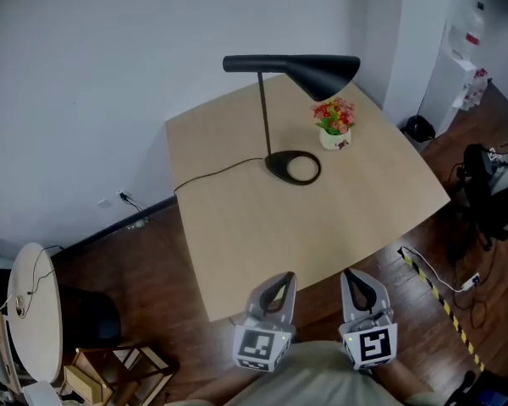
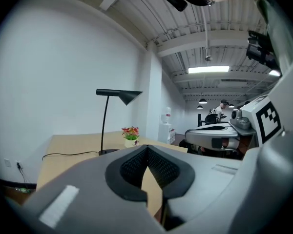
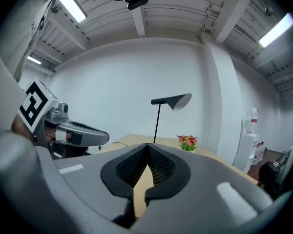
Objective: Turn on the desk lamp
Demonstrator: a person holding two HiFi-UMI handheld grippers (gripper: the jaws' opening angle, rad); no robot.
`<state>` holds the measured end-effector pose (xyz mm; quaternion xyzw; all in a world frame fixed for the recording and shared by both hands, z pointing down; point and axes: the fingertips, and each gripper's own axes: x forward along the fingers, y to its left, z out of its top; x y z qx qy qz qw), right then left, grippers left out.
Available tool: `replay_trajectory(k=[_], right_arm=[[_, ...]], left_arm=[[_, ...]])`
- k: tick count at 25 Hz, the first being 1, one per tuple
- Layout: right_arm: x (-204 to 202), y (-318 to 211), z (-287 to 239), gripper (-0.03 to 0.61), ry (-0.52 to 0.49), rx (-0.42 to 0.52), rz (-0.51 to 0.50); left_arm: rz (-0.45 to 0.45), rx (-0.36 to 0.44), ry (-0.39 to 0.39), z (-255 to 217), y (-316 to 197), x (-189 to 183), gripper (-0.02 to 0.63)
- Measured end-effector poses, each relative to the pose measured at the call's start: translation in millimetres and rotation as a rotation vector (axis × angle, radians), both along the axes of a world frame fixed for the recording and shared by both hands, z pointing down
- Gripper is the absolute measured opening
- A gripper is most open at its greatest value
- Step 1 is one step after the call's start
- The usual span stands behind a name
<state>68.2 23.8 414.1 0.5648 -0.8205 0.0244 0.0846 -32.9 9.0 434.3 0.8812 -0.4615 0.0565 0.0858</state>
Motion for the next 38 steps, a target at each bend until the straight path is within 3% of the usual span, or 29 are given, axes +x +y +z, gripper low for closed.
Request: replay_trajectory(k=[5, 12, 16, 27, 32, 38], right_arm=[[-29, -30, 2, 0.0, 0.068, -0.013, -0.013], [-52, -76, 12, 0.0, 0.094, -0.038, -0.085], [-63, -123, 23, 0.0, 0.068, -0.047, -0.153], [-70, -264, 62, 0.0, 0.07, -0.11, -0.303], [-74, -323, 102, 0.0, 0.084, -0.172, -0.324], [-89, -383, 154, 0.0, 0.132, -0.268, -0.328]], left_arm=[[-0.008, 0.009, 0.004, 4, -24, -36, -0.002], [-0.125, -0.012, 0.021, 14, -51, -79, -0.002], [-0.203, -0.032, -0.027, 21, -77, -94, -0.002], [-0.346, -0.121, -0.048, 34, -169, -84, -0.002], [-0.36, -0.163, -0.062, 46, -197, -66, -0.002], [-0.436, -0.22, -0.116, 63, -208, -81, -0.002]])
